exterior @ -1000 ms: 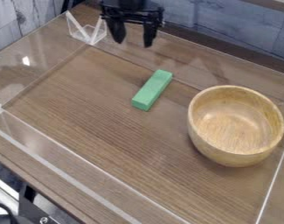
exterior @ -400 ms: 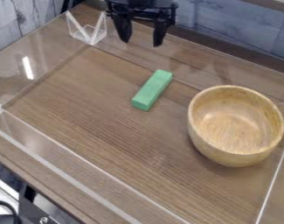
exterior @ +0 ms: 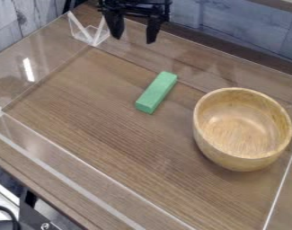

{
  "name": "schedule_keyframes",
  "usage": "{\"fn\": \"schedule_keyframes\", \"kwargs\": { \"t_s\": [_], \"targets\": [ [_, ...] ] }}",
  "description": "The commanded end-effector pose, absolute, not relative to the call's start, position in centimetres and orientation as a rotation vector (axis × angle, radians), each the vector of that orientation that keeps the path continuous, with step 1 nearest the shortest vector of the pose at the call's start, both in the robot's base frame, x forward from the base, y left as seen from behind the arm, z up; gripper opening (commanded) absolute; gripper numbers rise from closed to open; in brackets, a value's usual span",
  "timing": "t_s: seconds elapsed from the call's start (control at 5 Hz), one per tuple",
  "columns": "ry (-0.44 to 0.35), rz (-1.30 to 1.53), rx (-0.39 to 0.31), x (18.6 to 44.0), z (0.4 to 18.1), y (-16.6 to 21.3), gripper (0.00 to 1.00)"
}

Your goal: Move green stick from inside the wooden bowl to the table next to it

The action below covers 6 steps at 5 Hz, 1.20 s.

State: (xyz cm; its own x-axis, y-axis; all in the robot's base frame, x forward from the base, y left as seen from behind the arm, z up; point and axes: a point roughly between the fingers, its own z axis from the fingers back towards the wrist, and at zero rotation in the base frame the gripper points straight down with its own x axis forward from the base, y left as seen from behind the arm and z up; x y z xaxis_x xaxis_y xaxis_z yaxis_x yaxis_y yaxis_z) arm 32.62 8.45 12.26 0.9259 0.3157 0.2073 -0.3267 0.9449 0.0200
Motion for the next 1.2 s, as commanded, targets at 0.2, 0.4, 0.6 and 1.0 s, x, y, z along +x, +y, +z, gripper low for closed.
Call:
{"fn": "schedule_keyframes", "kwargs": {
  "t_s": [0.2, 0.4, 0.6, 1.0],
  "targets": [
    [-0.274, 0.252, 0.031, 32.8, 14.8, 6.4, 1.00],
    [-0.268, 0.243, 0.043, 33.5, 14.0, 7.4, 1.00],
    [-0.258, 0.248, 0.050, 33.9, 13.4, 8.7, 1.00],
    [-0.248, 0.341, 0.043, 33.9, 13.3, 9.3, 1.00]
  ]
}}
